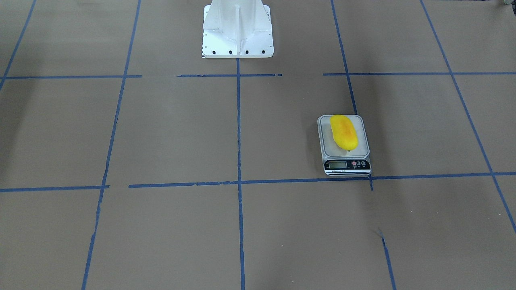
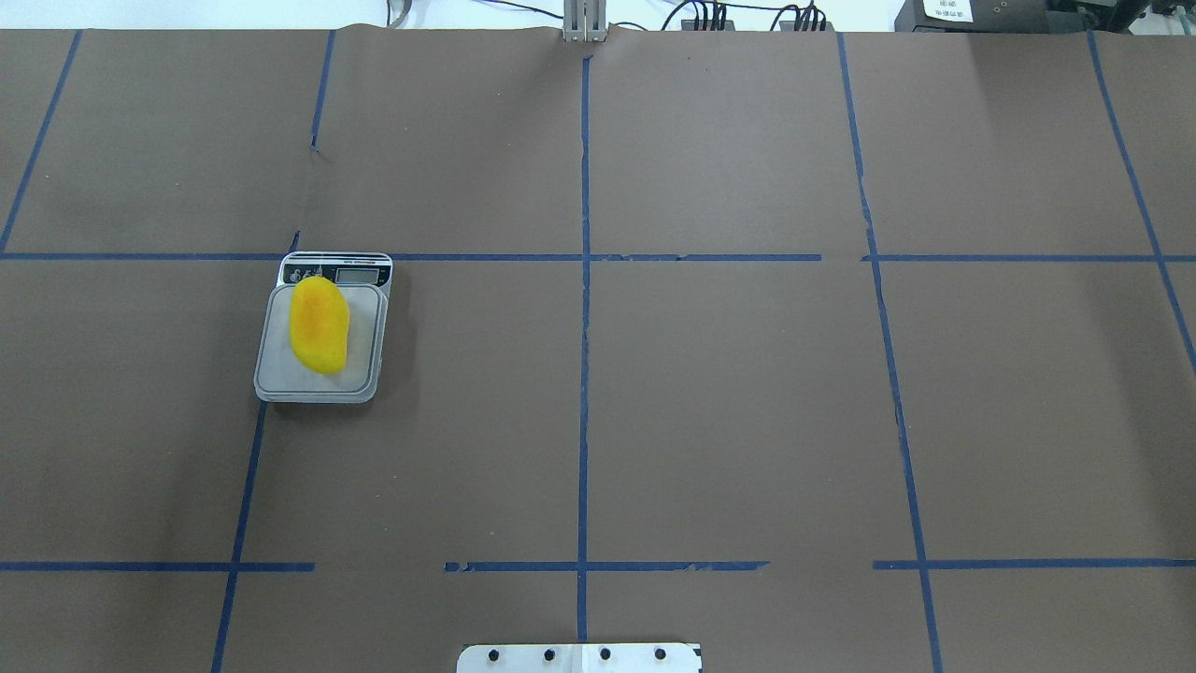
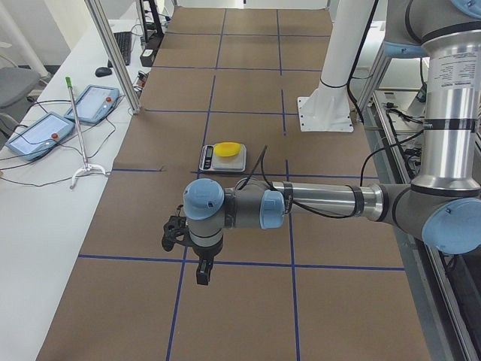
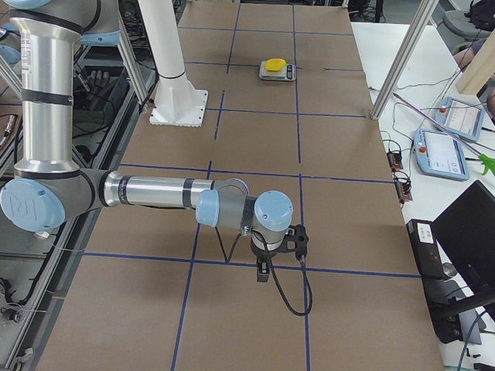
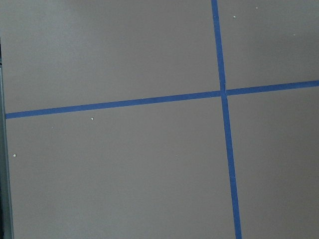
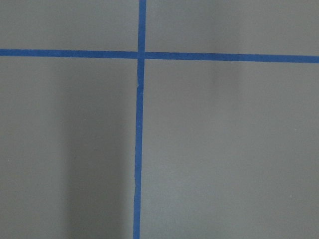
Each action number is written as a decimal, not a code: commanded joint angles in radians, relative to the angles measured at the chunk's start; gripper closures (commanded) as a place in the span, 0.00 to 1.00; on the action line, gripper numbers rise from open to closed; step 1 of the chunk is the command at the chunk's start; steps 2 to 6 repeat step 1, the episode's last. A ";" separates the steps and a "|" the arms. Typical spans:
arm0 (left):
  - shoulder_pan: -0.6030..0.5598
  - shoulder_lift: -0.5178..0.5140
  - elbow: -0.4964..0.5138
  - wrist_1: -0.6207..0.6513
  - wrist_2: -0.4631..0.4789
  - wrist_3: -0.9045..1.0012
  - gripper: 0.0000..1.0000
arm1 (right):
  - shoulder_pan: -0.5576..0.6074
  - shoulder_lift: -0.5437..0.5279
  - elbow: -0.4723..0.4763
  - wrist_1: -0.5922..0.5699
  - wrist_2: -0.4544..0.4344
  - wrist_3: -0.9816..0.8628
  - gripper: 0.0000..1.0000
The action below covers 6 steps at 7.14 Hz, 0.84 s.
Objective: Weigh mango
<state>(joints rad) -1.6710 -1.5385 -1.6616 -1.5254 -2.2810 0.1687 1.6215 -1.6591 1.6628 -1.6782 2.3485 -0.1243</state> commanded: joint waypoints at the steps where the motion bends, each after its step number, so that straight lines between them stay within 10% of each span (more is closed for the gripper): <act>1: 0.001 -0.006 0.002 -0.001 0.000 0.000 0.00 | 0.000 0.001 0.000 0.000 0.000 0.000 0.00; 6: 0.001 -0.006 0.002 -0.001 0.000 0.000 0.00 | 0.000 0.001 0.000 0.000 0.000 0.000 0.00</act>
